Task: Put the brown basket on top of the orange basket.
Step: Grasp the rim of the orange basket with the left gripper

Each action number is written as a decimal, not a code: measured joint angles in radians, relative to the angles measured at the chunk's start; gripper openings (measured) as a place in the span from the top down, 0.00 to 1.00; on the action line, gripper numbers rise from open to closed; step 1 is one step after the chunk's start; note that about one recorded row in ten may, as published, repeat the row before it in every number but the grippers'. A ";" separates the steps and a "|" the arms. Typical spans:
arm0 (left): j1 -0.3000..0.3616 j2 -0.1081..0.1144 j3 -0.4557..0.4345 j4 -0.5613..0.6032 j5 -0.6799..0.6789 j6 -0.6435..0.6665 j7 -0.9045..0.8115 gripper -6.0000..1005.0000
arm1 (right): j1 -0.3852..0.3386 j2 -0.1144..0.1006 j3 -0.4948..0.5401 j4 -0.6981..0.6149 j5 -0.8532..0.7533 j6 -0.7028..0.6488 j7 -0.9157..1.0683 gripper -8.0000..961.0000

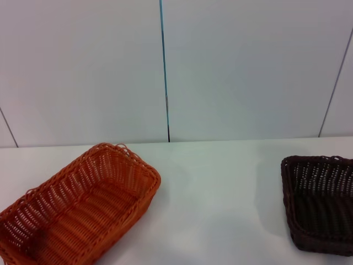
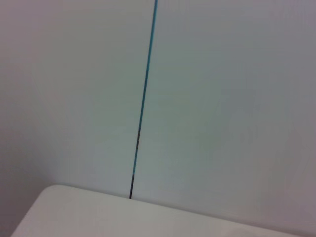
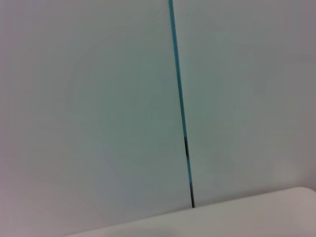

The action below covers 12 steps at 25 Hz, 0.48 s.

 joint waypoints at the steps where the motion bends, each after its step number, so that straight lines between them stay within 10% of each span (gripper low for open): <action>1: 0.001 0.000 -0.002 -0.005 0.000 -0.001 0.000 0.08 | 0.000 0.000 0.000 0.000 0.000 -0.007 0.000 0.05; 12: -0.002 0.001 -0.026 -0.024 0.003 -0.027 0.001 0.09 | 0.007 -0.002 -0.003 0.000 0.000 -0.023 0.000 0.05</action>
